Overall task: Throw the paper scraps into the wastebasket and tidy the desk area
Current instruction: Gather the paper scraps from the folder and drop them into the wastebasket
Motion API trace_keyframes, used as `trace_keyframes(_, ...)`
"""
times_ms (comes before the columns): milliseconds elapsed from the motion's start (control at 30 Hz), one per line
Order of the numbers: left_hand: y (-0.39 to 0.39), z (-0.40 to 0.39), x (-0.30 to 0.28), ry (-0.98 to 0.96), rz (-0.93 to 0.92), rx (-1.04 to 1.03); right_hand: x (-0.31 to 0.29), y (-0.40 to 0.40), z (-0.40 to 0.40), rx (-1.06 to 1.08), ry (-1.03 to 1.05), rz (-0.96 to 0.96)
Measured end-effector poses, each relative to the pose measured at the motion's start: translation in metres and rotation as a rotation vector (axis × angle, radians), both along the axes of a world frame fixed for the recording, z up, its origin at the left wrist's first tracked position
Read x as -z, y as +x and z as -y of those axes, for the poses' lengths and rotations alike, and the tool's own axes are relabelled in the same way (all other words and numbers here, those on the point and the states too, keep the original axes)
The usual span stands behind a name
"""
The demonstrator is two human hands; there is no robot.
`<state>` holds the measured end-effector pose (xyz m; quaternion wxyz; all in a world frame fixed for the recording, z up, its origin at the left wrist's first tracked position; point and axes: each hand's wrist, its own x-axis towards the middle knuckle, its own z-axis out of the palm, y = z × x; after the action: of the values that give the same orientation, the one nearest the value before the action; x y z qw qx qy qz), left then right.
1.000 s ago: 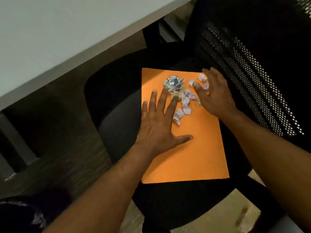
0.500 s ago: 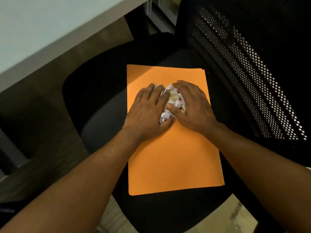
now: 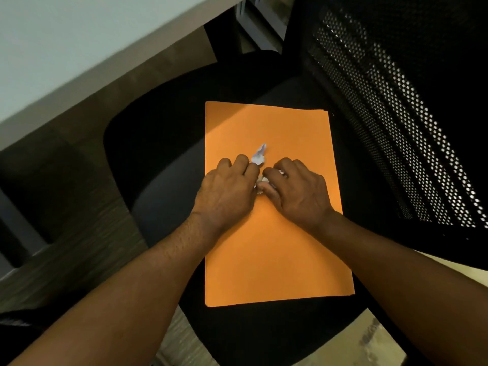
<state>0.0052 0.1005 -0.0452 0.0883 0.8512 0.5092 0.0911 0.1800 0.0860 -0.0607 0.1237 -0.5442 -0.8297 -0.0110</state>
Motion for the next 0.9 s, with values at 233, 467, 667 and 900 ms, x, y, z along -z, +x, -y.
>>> trace_keyframes(233, -0.009, -0.001, 0.0, -0.049, 0.129, -0.1, 0.005, 0.0, 0.004, 0.104, 0.077, -0.135)
trace_keyframes(467, -0.028, 0.022, -0.004, 0.019, 0.459, -0.32, -0.008, 0.003, 0.005, 0.266, 0.129, -0.284)
trace_keyframes(667, -0.056, 0.042, -0.013, 0.046, 0.523, -0.484, -0.026, -0.025, -0.017, 0.293, 0.096, -0.248)
trace_keyframes(900, -0.12, 0.08, -0.011, 0.039, 0.479, -0.615, -0.022, -0.051, -0.025, 0.204, -0.142, 0.151)
